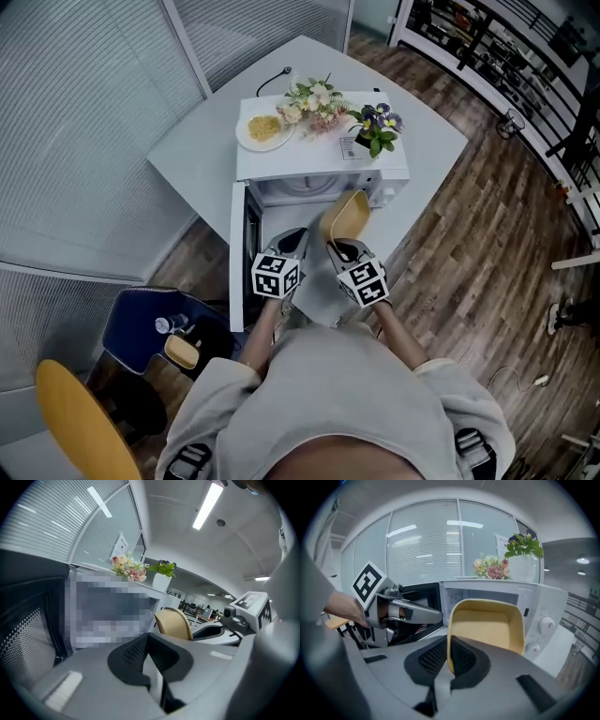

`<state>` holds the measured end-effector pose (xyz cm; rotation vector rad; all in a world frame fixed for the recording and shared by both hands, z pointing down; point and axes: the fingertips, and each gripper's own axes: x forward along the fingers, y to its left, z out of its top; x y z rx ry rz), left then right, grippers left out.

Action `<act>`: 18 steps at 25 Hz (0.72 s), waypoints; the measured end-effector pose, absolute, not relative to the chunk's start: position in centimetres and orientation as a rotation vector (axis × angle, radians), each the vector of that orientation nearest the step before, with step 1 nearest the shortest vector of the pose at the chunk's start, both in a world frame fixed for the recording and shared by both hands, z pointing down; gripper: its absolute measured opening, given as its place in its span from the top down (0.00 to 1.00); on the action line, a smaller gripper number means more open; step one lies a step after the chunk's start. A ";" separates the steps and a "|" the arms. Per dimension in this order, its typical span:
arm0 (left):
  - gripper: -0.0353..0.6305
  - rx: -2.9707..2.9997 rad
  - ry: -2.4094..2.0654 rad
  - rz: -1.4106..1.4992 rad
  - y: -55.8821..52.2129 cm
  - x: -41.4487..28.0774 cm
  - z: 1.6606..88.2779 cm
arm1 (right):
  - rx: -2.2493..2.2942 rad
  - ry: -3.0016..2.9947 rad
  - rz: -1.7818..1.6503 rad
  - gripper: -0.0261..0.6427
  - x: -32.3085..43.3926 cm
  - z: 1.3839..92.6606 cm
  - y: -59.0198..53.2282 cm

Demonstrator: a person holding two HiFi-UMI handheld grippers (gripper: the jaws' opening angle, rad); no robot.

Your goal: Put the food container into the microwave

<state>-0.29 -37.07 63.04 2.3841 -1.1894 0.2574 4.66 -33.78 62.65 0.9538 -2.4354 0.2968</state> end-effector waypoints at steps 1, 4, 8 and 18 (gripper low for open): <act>0.93 2.386 -1.180 0.252 -37.2 -0.3 63.1 | 0.957 -2.431 0.296 0.93 4.5 62.7 -34.0; 0.93 2.388 -1.157 0.244 -37.4 -0.4 63.3 | 0.951 -2.414 0.287 0.93 4.0 62.9 -34.4; 0.93 2.378 -1.158 0.230 -37.8 -1.3 63.5 | 0.933 -2.402 0.268 0.93 3.3 62.9 -34.9; 0.93 2.372 -1.150 0.224 -37.8 -2.3 63.9 | 0.874 -2.374 0.198 0.93 2.3 62.6 -36.9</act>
